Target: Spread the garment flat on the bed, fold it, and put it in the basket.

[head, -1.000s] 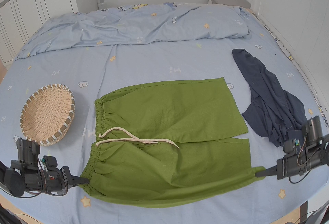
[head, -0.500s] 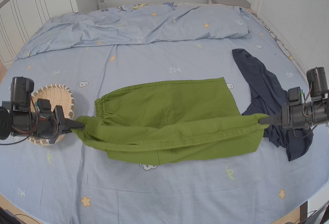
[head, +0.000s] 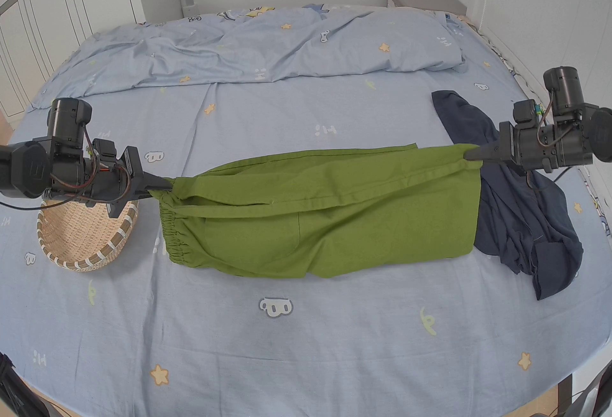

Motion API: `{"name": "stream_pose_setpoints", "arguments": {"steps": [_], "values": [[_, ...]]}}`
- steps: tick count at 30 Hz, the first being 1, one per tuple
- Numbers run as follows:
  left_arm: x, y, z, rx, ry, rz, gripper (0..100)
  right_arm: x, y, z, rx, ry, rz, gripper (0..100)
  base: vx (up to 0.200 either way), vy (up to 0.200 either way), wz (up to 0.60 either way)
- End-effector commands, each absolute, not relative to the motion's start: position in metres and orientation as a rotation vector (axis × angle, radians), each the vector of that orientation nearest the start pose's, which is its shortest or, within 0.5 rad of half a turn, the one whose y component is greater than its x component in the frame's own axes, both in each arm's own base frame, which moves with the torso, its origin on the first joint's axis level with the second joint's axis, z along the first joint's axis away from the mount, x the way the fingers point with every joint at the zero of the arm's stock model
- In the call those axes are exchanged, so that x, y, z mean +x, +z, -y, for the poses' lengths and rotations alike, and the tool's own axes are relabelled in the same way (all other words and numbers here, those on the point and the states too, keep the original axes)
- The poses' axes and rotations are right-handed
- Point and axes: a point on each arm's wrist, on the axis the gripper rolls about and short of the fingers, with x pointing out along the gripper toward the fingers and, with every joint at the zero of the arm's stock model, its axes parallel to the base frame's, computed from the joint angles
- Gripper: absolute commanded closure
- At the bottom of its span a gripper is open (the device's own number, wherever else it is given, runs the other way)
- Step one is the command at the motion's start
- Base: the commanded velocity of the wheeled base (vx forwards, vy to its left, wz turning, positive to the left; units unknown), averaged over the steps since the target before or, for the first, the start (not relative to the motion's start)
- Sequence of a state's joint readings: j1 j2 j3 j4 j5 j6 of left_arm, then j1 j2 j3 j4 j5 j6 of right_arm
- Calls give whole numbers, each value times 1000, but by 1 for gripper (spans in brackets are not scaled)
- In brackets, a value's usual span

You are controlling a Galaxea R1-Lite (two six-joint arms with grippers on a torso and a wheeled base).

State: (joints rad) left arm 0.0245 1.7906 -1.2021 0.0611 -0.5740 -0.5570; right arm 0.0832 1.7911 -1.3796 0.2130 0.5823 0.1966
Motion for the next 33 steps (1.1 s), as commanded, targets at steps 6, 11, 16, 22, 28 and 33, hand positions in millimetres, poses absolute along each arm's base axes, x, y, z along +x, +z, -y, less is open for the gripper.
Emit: {"name": "stream_pose_setpoints", "arguments": {"steps": [6,11,16,22,28,33], "values": [[384,199,2,-725,-333,-787,100,399,229,-42,337,543,-685,100,0,0,0],[390,204,3,-717,-338,-784,100,407,231,-43,326,550,-663,100,0,0,0],[391,206,2,-713,-340,-774,100,411,235,-44,318,555,-641,100,0,0,0],[395,200,2,-696,-342,-781,100,421,246,-45,315,558,-629,100,0,0,0],[393,196,1,-657,-320,-811,100,429,247,-42,315,549,-618,100,0,0,0],[393,194,2,-605,-292,-812,100,435,229,-39,333,530,-692,100,0,0,0]]}}
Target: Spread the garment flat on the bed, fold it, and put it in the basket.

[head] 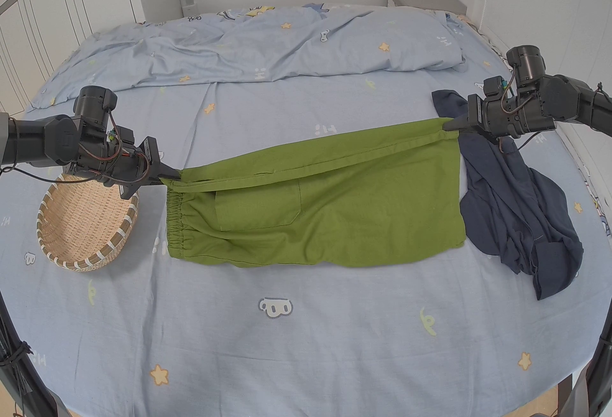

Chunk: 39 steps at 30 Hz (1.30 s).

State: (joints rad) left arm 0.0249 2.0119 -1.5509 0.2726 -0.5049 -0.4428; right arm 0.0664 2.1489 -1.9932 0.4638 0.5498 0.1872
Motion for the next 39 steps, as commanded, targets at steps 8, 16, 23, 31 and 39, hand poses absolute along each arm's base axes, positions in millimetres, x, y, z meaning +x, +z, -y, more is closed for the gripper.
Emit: {"name": "stream_pose_setpoints", "arguments": {"steps": [8,16,23,31,39], "values": [[396,194,6,-602,-303,-806,100,436,227,-41,333,532,-698,100,0,0,0],[398,189,8,-600,-306,-819,100,443,214,-43,332,520,-719,100,0,0,0],[398,187,8,-603,-301,-825,100,445,209,-46,331,524,-729,100,0,0,0],[402,180,6,-608,-292,-839,0,450,197,-48,335,523,-755,100,0,0,0],[412,172,9,-618,-290,-850,0,453,190,-55,337,540,-774,0,0,0,0]]}}
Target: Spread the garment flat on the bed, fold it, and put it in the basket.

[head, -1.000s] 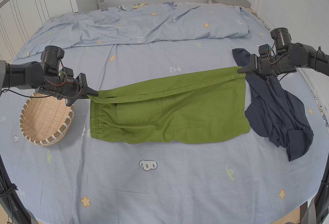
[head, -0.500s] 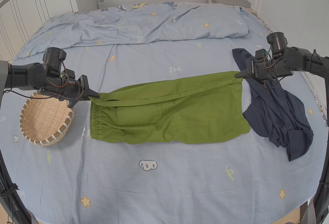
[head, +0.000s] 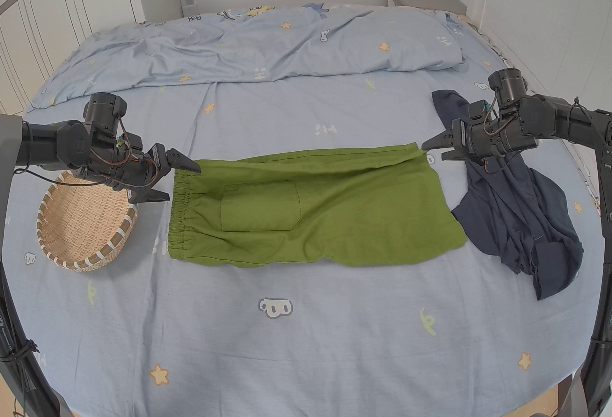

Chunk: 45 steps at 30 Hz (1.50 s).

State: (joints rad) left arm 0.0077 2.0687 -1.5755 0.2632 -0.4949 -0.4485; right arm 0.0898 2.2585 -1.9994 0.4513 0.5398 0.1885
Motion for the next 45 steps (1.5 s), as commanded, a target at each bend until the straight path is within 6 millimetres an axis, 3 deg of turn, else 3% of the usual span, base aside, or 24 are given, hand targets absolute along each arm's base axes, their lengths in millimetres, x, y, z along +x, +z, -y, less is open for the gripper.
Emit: {"name": "stream_pose_setpoints", "arguments": {"steps": [1,5,12,17,23,28,32,33,34,35,37,40,41,45], "values": [[414,170,11,-623,-291,-856,0,453,188,-55,339,541,-780,0,0,0,0],[420,171,17,-658,-293,-835,0,453,188,-55,340,540,-784,0,0,0,0],[437,185,19,-833,-300,-653,0,449,198,-53,341,539,-764,0,0,0,0],[456,170,28,-883,-319,-579,0,435,204,-51,340,539,-774,0,0,0,0],[480,155,28,-877,-217,-498,0,411,211,-46,341,533,-758,0,0,0,0],[478,155,27,-889,-207,-500,0,391,215,-43,341,544,-712,0,0,0,0],[461,185,24,-905,-218,-456,0,369,221,-40,350,554,-683,0,0,0,0],[461,185,24,-905,-218,-456,0,369,221,-40,350,554,-683,0,0,0,0],[445,202,21,-904,-229,-438,0,358,223,-39,359,551,-690,0,0,0,0],[445,202,21,-904,-229,-438,0,358,223,-39,359,551,-690,0,0,0,0],[416,221,18,-899,-255,-437,0,347,223,-37,378,544,-705,0,0,0,0],[399,220,12,-892,-267,-464,0,340,223,-35,395,538,-713,0,0,0,0],[386,210,7,-845,-297,-507,0,339,220,-35,392,543,-712,0,0,0,0],[371,167,-2,-675,-368,-623,0,340,222,-35,394,549,-694,0,0,0,0]]}}
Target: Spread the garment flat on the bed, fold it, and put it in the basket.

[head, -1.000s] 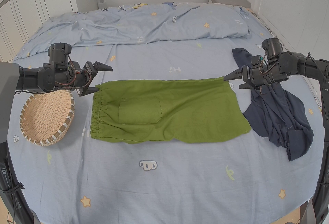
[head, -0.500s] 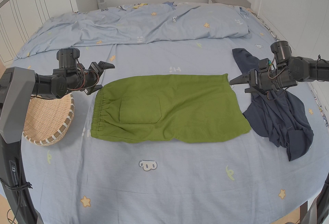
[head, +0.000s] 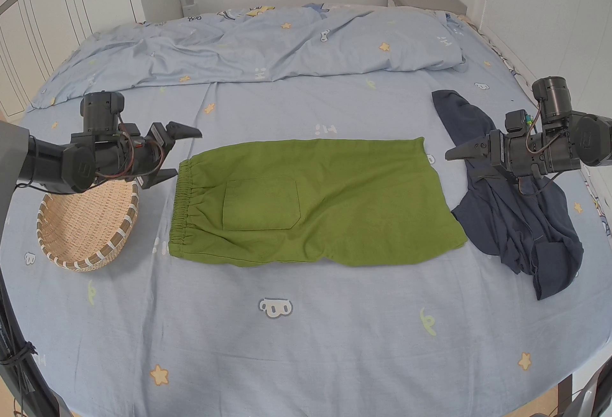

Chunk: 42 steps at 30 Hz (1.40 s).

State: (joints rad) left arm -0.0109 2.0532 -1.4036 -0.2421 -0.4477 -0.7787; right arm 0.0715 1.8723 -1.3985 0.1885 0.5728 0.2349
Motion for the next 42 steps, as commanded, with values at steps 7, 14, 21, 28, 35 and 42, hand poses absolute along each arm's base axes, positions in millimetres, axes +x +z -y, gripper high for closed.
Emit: {"name": "stream_pose_setpoints", "arguments": {"steps": [7,14,21,28,35,42], "values": [[370,143,3,-619,-397,-686,0,331,229,-35,390,552,-676,0,0,0,0],[381,118,13,-614,-400,-750,0,326,231,-36,385,560,-671,0,0,0,0],[386,103,19,-577,-416,-767,0,327,229,-39,384,566,-680,0,0,0,0],[385,107,10,-582,-398,-749,0,329,227,-39,382,566,-683,0,0,0,0],[386,102,-3,-532,-389,-736,0,329,226,-39,381,568,-688,0,0,0,0],[387,101,1,-525,-399,-739,0,329,224,-39,385,579,-693,0,0,0,0]]}}
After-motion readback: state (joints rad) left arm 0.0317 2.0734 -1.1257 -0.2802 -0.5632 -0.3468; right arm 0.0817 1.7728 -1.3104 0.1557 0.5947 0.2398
